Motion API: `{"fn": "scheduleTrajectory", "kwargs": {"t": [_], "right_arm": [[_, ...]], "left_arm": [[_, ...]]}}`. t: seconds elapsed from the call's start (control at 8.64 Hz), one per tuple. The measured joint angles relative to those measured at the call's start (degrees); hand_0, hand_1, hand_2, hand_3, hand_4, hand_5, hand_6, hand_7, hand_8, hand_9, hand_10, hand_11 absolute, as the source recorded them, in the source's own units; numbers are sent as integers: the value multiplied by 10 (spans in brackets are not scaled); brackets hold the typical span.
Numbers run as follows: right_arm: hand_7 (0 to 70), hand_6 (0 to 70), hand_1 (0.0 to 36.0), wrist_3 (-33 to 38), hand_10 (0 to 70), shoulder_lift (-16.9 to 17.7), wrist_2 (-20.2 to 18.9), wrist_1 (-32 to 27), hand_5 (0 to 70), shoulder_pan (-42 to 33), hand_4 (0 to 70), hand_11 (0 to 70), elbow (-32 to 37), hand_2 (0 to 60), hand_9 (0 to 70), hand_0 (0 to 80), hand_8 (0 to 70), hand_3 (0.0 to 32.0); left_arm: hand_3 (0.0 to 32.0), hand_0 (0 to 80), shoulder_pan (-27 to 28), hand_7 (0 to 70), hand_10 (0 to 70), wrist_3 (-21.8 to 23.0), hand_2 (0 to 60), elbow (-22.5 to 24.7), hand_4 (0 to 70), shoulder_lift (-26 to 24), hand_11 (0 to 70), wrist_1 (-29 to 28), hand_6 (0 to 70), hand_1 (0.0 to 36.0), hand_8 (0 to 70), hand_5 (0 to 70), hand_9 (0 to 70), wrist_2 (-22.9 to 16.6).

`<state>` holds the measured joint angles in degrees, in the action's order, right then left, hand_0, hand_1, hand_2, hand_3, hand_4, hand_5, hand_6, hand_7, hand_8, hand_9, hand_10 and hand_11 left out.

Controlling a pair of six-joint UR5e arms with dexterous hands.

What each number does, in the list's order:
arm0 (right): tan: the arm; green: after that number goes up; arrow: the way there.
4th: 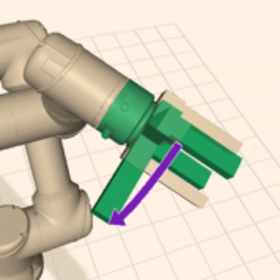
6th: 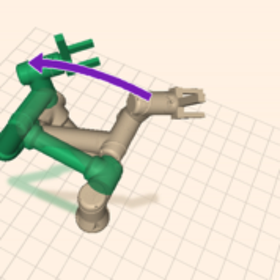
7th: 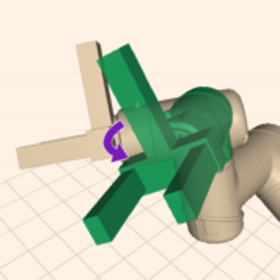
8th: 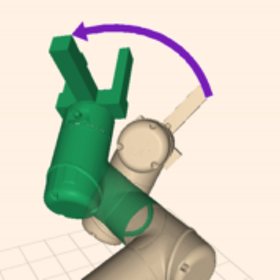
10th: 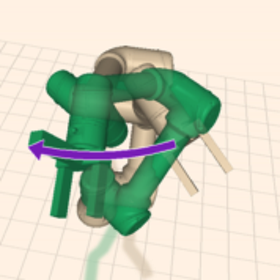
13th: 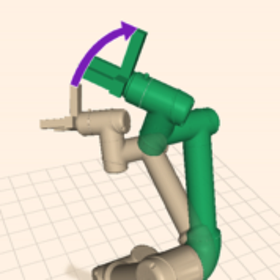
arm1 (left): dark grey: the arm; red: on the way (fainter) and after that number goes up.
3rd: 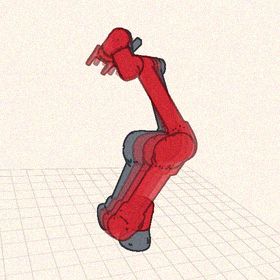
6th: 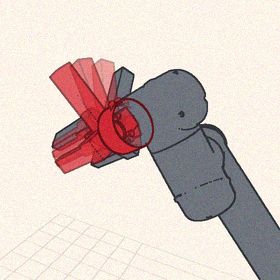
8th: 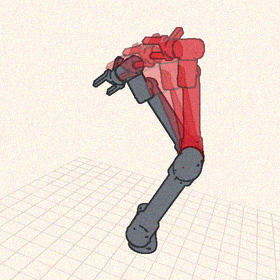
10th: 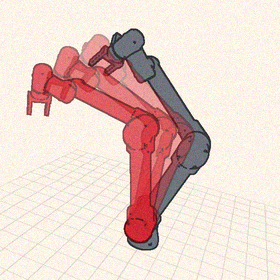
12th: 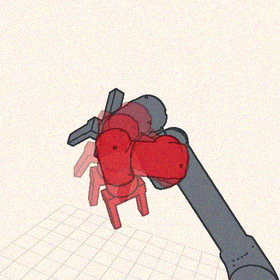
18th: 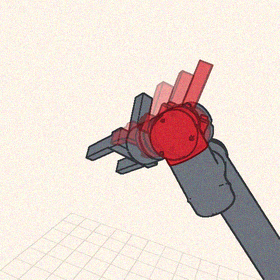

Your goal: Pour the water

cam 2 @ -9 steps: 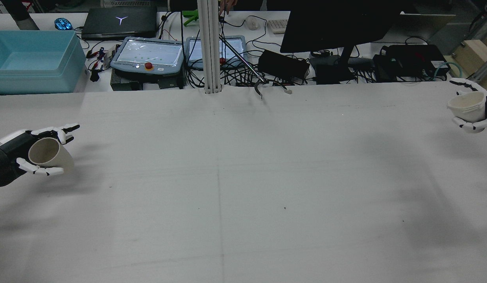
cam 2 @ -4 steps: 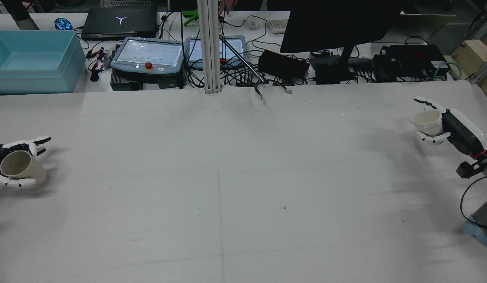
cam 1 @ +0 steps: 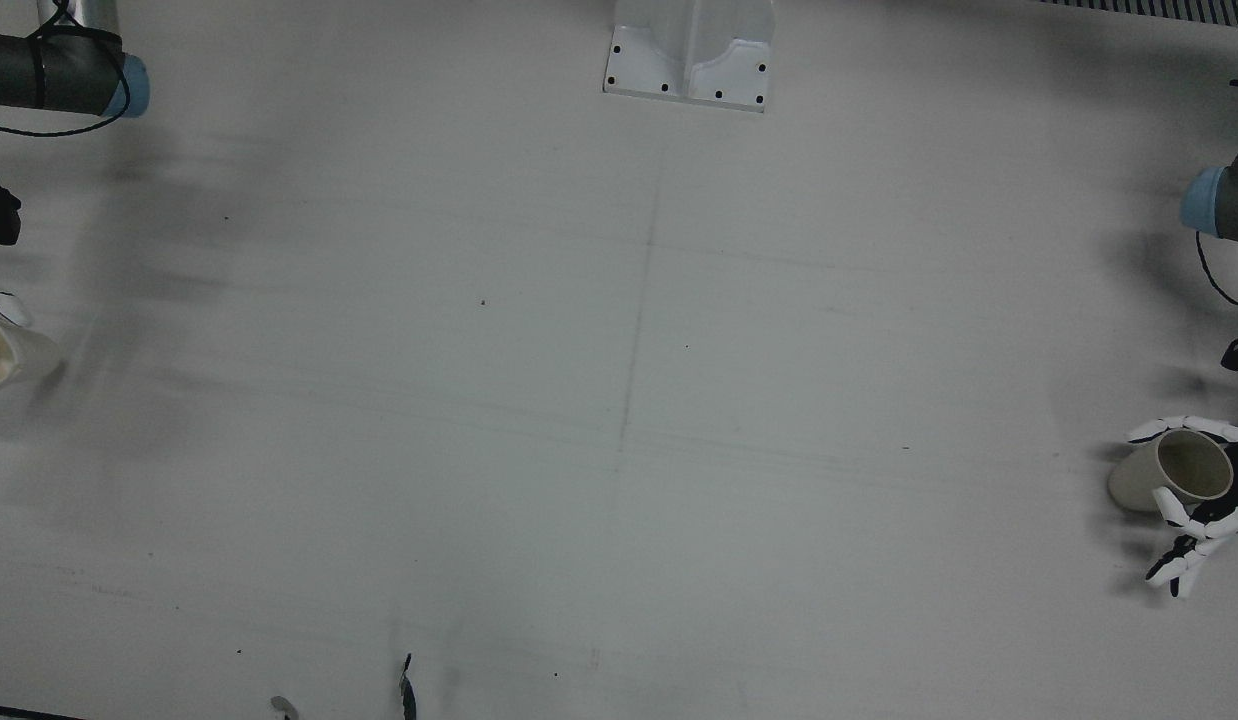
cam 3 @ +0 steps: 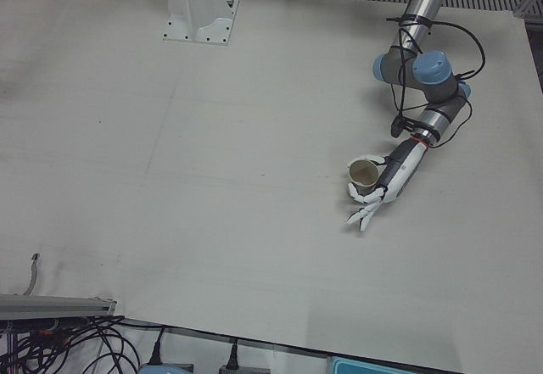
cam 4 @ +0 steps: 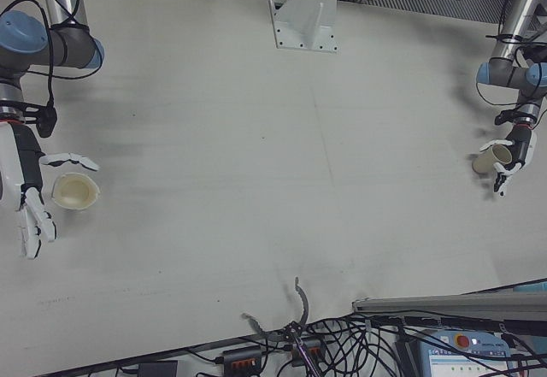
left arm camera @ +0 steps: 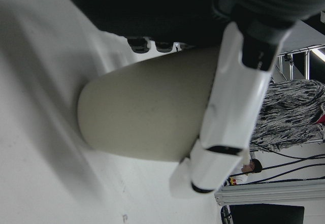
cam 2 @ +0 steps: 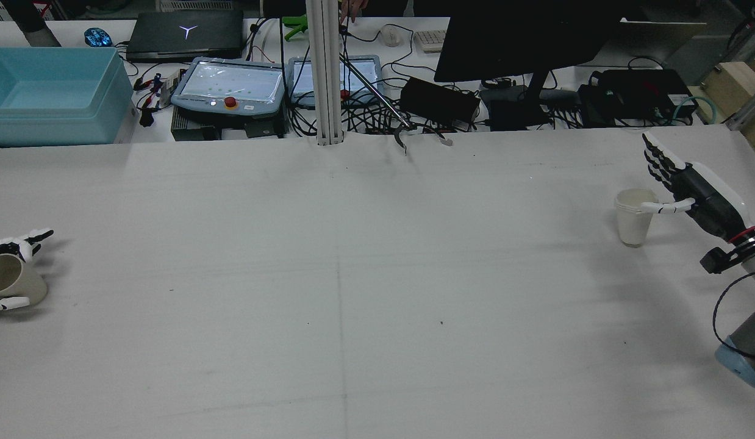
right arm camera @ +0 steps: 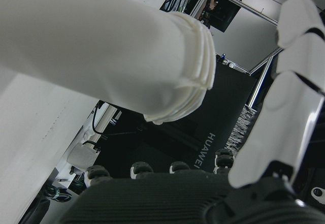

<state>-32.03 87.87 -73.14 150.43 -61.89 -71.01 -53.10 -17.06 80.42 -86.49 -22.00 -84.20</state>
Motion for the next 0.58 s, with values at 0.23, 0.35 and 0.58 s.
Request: {"fn": "scheduleTrajectory", "kwargs": {"t": [0.23, 0.35, 0.58], "right_arm": [[0, 0, 153, -1, 0, 18, 0, 2, 36, -2, 0, 0, -32, 0, 0, 500, 0, 320], [0, 0, 157, -1, 0, 25, -1, 2, 38, -3, 0, 0, -42, 0, 0, 503, 0, 320], [0, 0, 163, -3, 0, 39, -2, 2, 40, -5, 0, 0, -68, 0, 0, 504, 0, 320]], "left_arm": [[0, 586, 1, 44, 0, -1, 0, -1, 255, 8, 0, -3, 73, 151, 4, 0, 0, 0], [0, 545, 1, 25, 0, 0, 0, -1, 206, 9, 0, -6, 60, 115, 2, 0, 0, 0], [0, 439, -13, 0, 0, 3, 0, -1, 92, 16, 0, -16, 26, 16, 0, 0, 0, 0]]}}
